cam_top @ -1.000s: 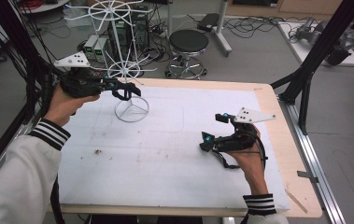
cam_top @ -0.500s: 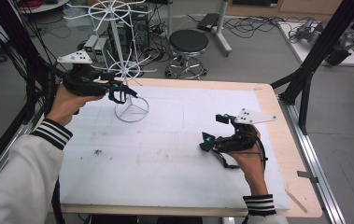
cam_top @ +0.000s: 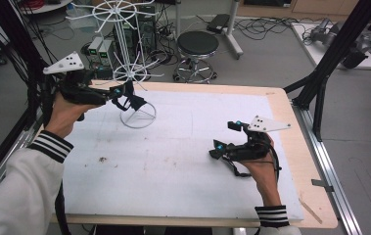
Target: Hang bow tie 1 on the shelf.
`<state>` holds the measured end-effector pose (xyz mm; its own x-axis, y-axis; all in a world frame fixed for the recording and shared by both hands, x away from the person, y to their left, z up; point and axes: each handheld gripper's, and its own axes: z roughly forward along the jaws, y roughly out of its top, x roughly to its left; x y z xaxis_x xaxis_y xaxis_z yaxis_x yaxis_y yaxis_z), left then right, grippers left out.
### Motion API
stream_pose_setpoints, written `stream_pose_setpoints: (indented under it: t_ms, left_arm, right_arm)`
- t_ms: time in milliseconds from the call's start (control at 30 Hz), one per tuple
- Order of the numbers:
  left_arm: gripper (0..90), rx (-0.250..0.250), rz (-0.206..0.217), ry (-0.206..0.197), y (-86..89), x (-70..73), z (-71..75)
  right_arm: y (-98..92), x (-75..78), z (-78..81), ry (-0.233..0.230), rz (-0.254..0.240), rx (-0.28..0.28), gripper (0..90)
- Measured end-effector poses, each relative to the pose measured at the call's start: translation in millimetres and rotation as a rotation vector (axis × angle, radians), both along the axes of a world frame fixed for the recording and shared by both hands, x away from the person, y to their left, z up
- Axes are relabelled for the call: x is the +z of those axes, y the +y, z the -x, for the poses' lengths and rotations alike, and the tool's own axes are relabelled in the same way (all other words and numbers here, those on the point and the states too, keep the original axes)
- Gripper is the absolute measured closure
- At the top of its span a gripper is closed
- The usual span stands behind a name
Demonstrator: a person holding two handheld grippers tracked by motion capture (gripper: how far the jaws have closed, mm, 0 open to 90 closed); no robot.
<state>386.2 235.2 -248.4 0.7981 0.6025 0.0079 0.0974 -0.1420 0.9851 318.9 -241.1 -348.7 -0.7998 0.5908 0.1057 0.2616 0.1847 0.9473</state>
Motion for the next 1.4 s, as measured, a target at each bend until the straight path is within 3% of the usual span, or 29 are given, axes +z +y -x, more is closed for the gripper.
stream_pose_setpoints:
  t_ms: [167,400,533,767,1000,1100,1167,1400]
  left_arm:
    - [18.0,0.000,0.040,-0.047,11.3,-9.7,17.5]
    - [17.7,0.017,0.061,-0.086,28.3,-37.7,43.3]
    - [17.7,0.023,0.077,-0.102,36.3,-55.2,54.3]
    - [17.7,0.026,0.104,-0.103,44.3,-80.4,65.2]
    - [17.7,0.006,0.130,-0.090,44.9,-96.2,76.6]
    - [17.7,0.010,0.107,-0.109,44.2,-101.1,80.4]
    - [17.7,0.005,0.125,-0.116,43.7,-105.2,82.1]
    - [17.7,-0.012,0.119,-0.120,43.8,-123.5,85.7]
  right_arm:
    - [-4.7,0.4,1.4,-0.019,-0.024,-0.010,11.0]
    - [-11.1,-1.7,3.5,-0.014,-0.037,-0.023,11.0]
    - [-13.8,-2.9,6.0,-0.034,-0.029,-0.040,11.0]
    - [-15.1,-3.5,8.5,-0.073,-0.031,-0.060,11.0]
    - [-12.7,-5.2,16.0,-0.118,-0.028,-0.067,11.0]
    - [-12.6,-7.3,20.1,-0.140,-0.039,-0.075,11.0]
    - [-12.3,-7.3,20.0,-0.138,-0.034,-0.067,11.0]
    - [-13.1,-6.8,22.6,-0.142,-0.059,-0.077,11.0]
